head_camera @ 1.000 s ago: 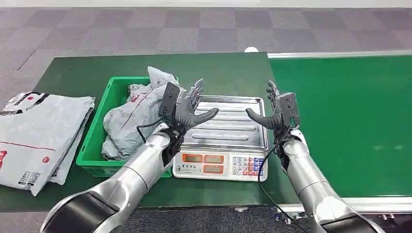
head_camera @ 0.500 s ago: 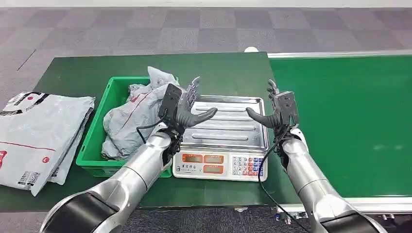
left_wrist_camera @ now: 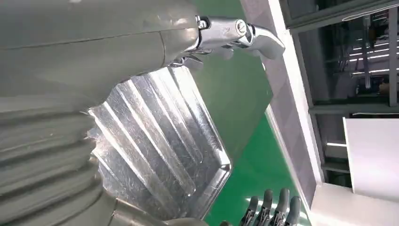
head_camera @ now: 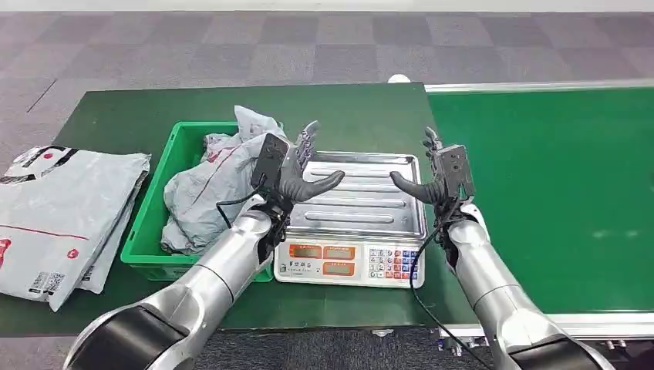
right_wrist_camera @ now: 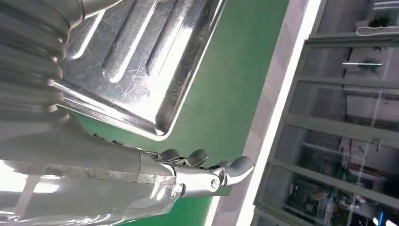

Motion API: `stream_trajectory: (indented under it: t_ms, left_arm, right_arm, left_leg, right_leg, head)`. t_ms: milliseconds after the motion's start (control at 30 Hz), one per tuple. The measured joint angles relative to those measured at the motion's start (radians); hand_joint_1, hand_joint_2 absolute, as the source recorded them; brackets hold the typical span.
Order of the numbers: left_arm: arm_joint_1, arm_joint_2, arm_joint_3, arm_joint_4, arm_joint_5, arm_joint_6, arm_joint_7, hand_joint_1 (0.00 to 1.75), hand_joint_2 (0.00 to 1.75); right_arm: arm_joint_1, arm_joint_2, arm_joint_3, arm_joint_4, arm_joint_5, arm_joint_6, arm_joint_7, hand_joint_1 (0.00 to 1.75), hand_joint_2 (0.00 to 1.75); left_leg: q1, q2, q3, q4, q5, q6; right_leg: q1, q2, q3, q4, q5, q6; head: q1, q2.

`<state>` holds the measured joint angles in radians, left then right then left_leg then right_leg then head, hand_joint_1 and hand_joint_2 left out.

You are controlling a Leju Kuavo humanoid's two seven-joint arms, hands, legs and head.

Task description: Moved the parcel from conveyor to table for the left to box.

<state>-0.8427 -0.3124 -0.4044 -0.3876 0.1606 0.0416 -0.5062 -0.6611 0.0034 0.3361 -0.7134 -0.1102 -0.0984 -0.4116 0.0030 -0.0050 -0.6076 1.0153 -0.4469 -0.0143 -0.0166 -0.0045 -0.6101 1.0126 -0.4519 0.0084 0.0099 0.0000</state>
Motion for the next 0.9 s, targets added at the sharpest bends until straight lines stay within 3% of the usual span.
stream_trajectory:
  t_ms: [900]
  left_arm:
    - [0.001, 0.0, 0.0, -0.001, -0.017, 0.003, 0.002, 0.0, 1.75]
  right_arm:
    - [0.002, 0.0, 0.0, 0.0, 0.001, 0.006, 0.0, 0.0, 1.75]
  left_leg:
    - [0.0, 0.0, 0.0, 0.0, 0.0, 0.0]
  right_leg:
    - [0.0, 0.0, 0.0, 0.0, 0.0, 0.0]
  head:
    - [0.0, 0.0]
